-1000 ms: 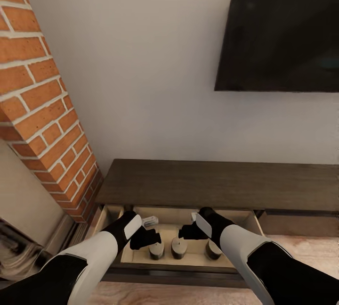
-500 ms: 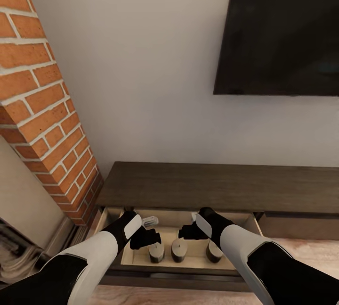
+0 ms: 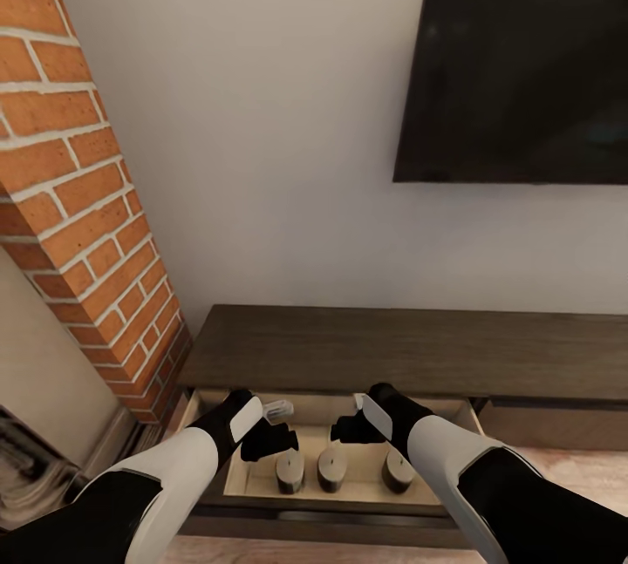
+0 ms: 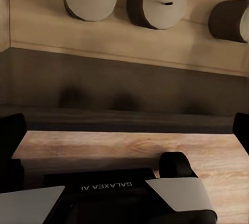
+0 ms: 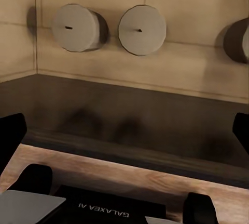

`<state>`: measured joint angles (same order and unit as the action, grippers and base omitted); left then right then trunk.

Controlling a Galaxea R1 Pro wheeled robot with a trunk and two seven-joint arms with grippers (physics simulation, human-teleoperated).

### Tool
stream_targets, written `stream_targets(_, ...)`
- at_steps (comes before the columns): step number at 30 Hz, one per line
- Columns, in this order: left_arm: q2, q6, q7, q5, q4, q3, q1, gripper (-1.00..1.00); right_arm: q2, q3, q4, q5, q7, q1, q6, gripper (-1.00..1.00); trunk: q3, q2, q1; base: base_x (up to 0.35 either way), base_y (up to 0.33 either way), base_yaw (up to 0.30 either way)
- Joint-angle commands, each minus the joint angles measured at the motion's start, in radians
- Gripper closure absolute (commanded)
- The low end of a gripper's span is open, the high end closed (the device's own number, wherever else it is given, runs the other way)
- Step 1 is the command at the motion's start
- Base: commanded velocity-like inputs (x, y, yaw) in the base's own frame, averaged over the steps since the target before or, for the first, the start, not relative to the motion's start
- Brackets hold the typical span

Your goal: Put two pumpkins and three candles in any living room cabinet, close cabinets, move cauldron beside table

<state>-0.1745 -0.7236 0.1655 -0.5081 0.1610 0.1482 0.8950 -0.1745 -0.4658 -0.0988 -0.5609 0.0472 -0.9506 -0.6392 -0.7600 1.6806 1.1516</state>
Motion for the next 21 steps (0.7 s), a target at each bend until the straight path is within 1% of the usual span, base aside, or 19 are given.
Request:
stream_targets(1, 0.000, -0.003, 0.008, -0.010, 0.002, 0.006, 0.000, -1.00, 0.000, -0.007, -0.001, -0.010, 0.005, -0.001, -0.004, -1.00, 0.004, -0.007, -0.004, 0.000, 0.000, 0.000)
stream_targets(21, 0.000, -0.003, 0.008, -0.010, 0.002, 0.005, 0.001, -1.00, 0.000, -0.006, -0.001, -0.010, 0.005, -0.001, -0.004, -1.00, 0.099, -0.147, -0.081, 0.000, 0.000, 0.000)
